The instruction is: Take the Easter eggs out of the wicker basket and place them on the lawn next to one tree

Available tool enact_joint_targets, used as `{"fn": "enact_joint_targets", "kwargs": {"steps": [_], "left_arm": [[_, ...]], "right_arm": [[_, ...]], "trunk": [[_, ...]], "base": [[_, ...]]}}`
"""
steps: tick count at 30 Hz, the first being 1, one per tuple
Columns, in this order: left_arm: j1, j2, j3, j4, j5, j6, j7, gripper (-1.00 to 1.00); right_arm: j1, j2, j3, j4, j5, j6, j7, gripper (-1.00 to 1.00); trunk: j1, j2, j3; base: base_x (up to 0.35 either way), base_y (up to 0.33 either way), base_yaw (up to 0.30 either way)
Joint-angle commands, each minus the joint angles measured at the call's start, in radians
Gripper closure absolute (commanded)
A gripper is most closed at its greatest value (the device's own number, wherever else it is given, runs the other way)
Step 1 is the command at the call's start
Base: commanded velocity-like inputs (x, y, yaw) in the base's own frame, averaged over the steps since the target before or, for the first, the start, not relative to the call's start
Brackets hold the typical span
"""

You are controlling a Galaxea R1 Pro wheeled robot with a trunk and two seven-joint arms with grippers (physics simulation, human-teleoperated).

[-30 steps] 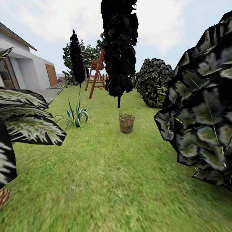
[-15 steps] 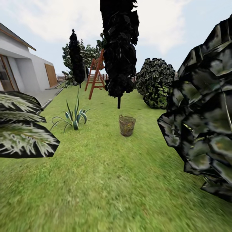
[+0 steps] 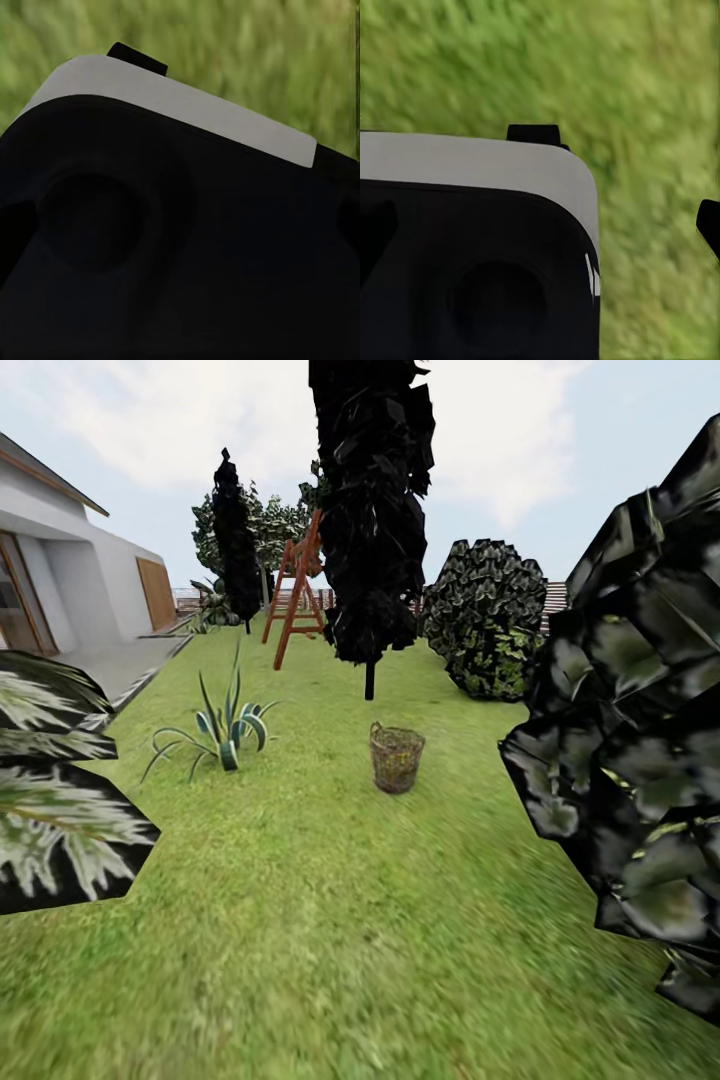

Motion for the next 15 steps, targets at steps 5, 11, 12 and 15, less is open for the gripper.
{"fn": "enact_joint_targets", "kwargs": {"steps": [5,11,12,15], "left_arm": [[0.0,0.0,0.004,-0.001,0.002,0.001,-0.001,-1.0],[0.0,0.0,0.004,-0.001,0.003,0.001,-0.001,-1.0],[0.0,0.0,0.004,-0.001,0.003,0.001,-0.001,-1.0],[0.0,0.0,0.004,-0.001,0.003,0.001,-0.001,-1.0]], "right_arm": [[0.0,0.0,0.0,0.001,0.001,-0.003,0.001,-1.0],[0.0,0.0,0.0,0.001,0.001,-0.003,0.001,-1.0],[0.0,0.0,0.0,0.001,0.001,-0.003,0.001,-1.0],[0.0,0.0,0.0,0.001,0.001,-0.003,0.001,-1.0]], "trunk": [[0.0,0.0,-0.001],[0.0,0.0,-0.001],[0.0,0.0,-0.001],[0.0,0.0,-0.001]], "base": [[0.333,0.0,0.0],[0.333,0.0,0.0],[0.333,0.0,0.0],[0.333,0.0,0.0]]}}
